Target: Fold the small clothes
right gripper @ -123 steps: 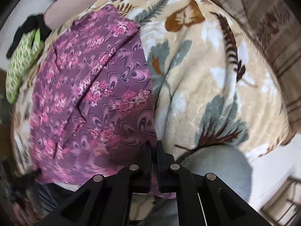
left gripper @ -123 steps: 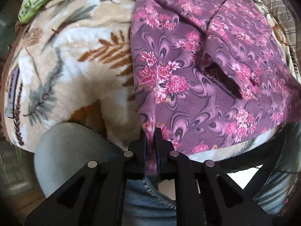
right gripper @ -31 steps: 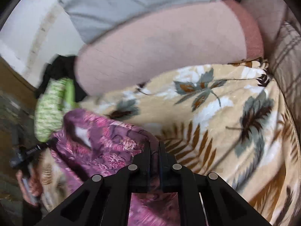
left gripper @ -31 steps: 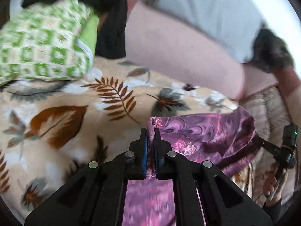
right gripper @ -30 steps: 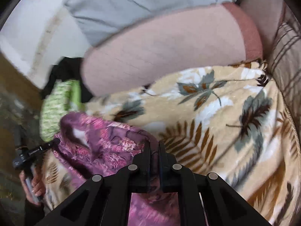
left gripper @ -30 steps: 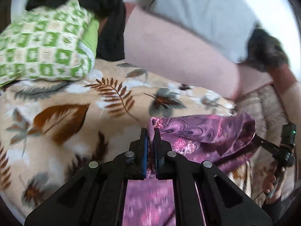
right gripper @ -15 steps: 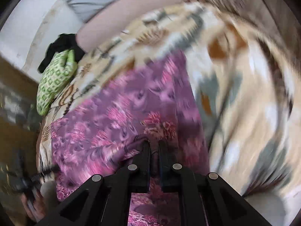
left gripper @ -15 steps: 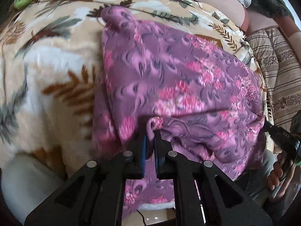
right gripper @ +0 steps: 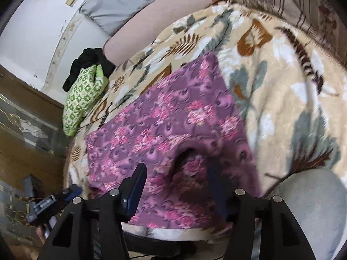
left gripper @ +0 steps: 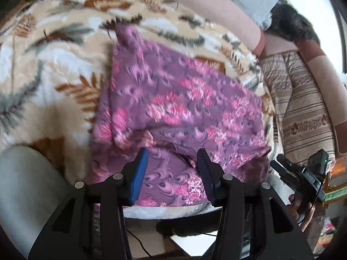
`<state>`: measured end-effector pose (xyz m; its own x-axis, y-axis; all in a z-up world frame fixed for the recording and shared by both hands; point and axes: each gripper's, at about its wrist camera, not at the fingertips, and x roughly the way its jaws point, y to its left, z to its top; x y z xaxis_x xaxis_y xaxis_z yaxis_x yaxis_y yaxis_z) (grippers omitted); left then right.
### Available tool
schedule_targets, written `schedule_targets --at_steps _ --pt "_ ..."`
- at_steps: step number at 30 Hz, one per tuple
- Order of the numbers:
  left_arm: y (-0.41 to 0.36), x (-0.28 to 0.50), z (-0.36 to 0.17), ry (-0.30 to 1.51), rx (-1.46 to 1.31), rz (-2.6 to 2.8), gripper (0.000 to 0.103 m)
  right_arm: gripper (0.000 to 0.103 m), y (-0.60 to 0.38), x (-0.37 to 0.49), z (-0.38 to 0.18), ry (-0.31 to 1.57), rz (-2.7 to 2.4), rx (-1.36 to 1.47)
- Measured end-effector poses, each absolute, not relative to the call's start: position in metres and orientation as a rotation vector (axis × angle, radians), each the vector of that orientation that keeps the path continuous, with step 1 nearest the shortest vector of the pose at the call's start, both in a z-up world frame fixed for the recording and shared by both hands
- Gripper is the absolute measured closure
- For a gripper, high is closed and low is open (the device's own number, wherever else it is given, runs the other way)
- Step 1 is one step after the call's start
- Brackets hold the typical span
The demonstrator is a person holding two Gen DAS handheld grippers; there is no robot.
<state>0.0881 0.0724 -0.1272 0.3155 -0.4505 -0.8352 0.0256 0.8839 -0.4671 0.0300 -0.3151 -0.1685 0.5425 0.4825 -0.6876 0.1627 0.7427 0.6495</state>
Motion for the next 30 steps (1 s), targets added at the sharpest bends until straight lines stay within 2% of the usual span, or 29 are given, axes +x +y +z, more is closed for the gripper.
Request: schedule_targets --at_steps 6,9,10,11,12,13,14,17,20,23,25,27,30 --pt "0.059 0.114 -0.169 1.333 -0.557 -0.349 0.057 0.048 -0.31 0.064 -0.201 1.096 0.187 0.856" --pt "0.064 0.127 -0.181 1.348 -0.604 -0.308 0.058 0.053 -0.311 0.076 -0.206 1.115 0.154 0.85" --pt "0.067 0.13 -0.184 1.357 -0.626 -0.282 0.063 0.06 -0.312 0.081 -0.207 1.128 0.12 0.822" --pt "0.071 0.131 -0.185 1.368 -0.646 -0.265 0.086 0.076 -0.313 0.084 -0.208 1.152 0.1 0.812" --pt "0.072 0.131 -0.183 1.377 -0.651 -0.267 0.094 0.081 -0.314 0.085 -0.208 1.162 0.105 0.819" --pt "0.073 0.129 -0.177 1.378 -0.646 -0.273 0.095 0.091 -0.316 0.083 -0.202 1.149 0.121 0.823" --pt "0.073 0.125 -0.165 1.37 -0.654 -0.295 0.098 0.094 -0.316 0.079 -0.192 1.134 0.121 0.797" --pt "0.072 0.109 -0.118 1.252 -0.615 -0.385 0.099 0.095 -0.311 0.06 -0.147 1.082 0.13 0.678" --pt "0.075 0.092 -0.088 1.222 -0.516 -0.411 0.099 0.095 -0.298 0.035 -0.115 1.062 0.118 0.547" --pt "0.071 0.087 -0.117 1.29 -0.392 -0.364 0.099 0.095 -0.285 0.023 -0.134 1.123 0.105 0.472" --pt "0.063 0.086 -0.167 1.406 -0.338 -0.309 0.099 0.095 -0.28 0.025 -0.167 1.202 0.078 0.461" --pt "0.06 0.083 -0.193 1.472 -0.349 -0.259 0.099 0.095 -0.279 0.029 -0.202 1.288 0.055 0.489" --pt "0.054 0.077 -0.175 1.416 -0.295 -0.274 0.099 0.095 -0.28 0.021 -0.188 1.256 0.059 0.492"
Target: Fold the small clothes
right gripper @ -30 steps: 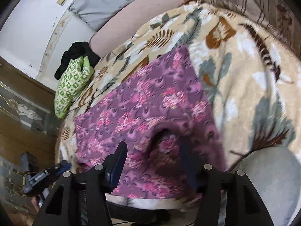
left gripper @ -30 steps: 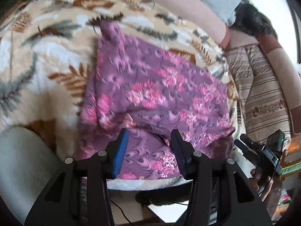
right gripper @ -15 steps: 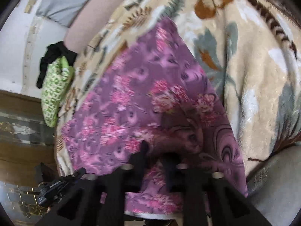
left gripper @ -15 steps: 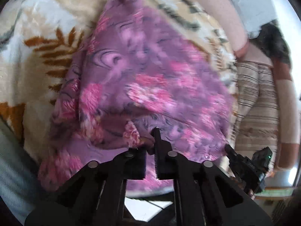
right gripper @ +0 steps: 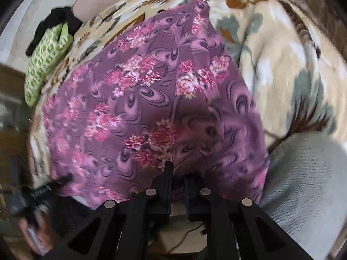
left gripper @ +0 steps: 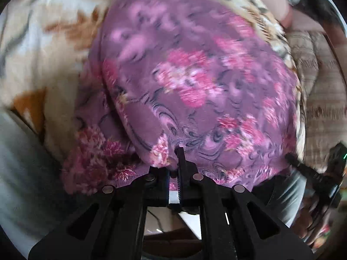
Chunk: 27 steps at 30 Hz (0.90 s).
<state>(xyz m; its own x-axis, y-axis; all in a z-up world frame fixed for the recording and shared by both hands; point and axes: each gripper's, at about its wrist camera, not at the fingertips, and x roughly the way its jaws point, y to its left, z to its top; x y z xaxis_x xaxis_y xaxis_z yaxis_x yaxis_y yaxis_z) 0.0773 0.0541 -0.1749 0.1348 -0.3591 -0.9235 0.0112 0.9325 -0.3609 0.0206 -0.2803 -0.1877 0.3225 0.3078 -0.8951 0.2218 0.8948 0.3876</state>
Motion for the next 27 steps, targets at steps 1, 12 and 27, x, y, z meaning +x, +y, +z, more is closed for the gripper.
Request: schedule_targets --at_steps 1,12,27 --pt "0.051 0.077 -0.166 1.39 -0.242 -0.276 0.098 0.095 -0.28 0.02 -0.183 1.244 0.054 0.474" --pt "0.085 0.057 -0.118 1.272 -0.146 -0.316 0.077 0.052 -0.301 -0.005 -0.159 1.202 0.109 0.54" --pt "0.079 0.092 -0.163 1.318 -0.06 -0.086 0.071 0.067 -0.316 0.066 -0.185 1.275 -0.053 0.433"
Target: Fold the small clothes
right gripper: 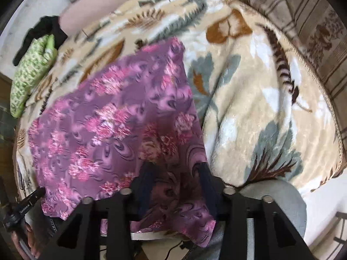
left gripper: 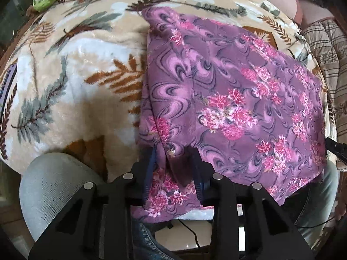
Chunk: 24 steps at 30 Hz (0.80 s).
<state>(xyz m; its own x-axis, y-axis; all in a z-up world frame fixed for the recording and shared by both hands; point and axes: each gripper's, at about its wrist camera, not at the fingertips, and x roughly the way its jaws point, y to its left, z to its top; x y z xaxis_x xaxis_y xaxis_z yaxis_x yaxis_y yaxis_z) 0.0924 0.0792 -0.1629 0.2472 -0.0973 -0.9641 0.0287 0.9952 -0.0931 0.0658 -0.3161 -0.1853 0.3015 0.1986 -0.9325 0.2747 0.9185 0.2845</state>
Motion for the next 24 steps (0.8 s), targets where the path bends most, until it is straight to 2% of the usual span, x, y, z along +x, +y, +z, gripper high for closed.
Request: schedule_targets --at_steps 3,7,8,9,10,13,19,20,22,24 --pt "0.085 0.093 -0.17 1.335 -0.076 -0.095 0.071 0.067 -0.315 0.066 -0.193 1.298 -0.082 0.39" --pt "0.087 0.098 -0.171 1.337 -0.133 -0.097 0.071 0.066 -0.321 0.065 -0.214 1.294 0.03 0.55" --pt "0.087 0.098 -0.171 1.337 -0.128 -0.096 0.08 0.065 -0.323 0.066 -0.222 1.314 0.008 0.566" --pt "0.086 0.097 -0.17 1.338 -0.116 -0.094 0.094 0.065 -0.325 0.066 -0.226 1.314 0.009 0.587" --pt "0.085 0.095 -0.168 1.336 -0.111 -0.097 0.094 0.065 -0.325 0.065 -0.225 1.308 0.013 0.596" --pt "0.088 0.089 -0.153 1.311 -0.135 -0.12 0.096 0.096 -0.327 0.06 -0.213 1.287 0.031 0.601" --pt "0.104 0.074 -0.116 1.298 -0.206 -0.226 0.099 0.098 -0.326 0.026 -0.149 1.196 0.012 0.509" --pt "0.106 0.073 -0.115 1.301 -0.183 -0.212 0.103 0.098 -0.329 0.023 -0.145 1.195 0.007 0.49" --pt "0.108 0.075 -0.125 1.312 -0.081 -0.132 0.103 0.098 -0.329 0.023 -0.147 1.208 -0.026 0.443" --pt "0.113 0.08 -0.15 1.379 -0.117 -0.117 0.103 0.098 -0.326 0.031 -0.173 1.272 -0.067 0.411"
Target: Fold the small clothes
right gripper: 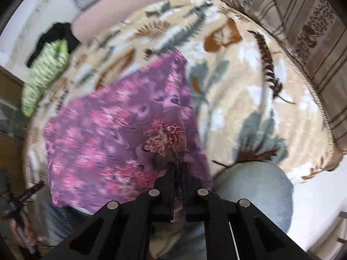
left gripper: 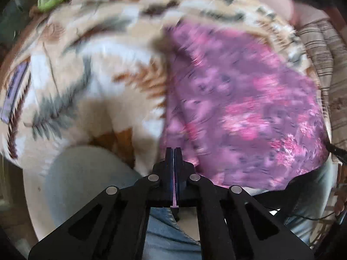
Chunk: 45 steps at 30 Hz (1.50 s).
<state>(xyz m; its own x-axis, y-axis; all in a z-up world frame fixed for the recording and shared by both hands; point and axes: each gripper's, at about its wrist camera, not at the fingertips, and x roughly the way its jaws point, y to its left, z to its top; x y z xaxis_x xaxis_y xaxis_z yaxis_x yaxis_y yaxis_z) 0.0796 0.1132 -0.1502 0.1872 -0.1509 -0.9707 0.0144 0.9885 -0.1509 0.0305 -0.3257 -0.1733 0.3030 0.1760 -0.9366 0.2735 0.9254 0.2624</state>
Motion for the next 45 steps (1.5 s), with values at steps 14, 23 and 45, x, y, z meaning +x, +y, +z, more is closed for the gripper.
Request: schedule_targets --at_steps 14,23,45 --pt "0.103 0.067 -0.123 1.195 -0.182 -0.105 0.067 0.09 -0.336 0.021 -0.141 1.123 -0.091 0.452" --pt "0.057 0.054 -0.106 1.071 0.038 -0.041 0.067 0.033 -0.268 0.019 -0.075 0.899 0.07 0.336" --pt "0.05 0.035 -0.044 0.884 0.071 0.108 0.044 0.033 -0.213 0.015 -0.038 0.797 0.23 0.319"
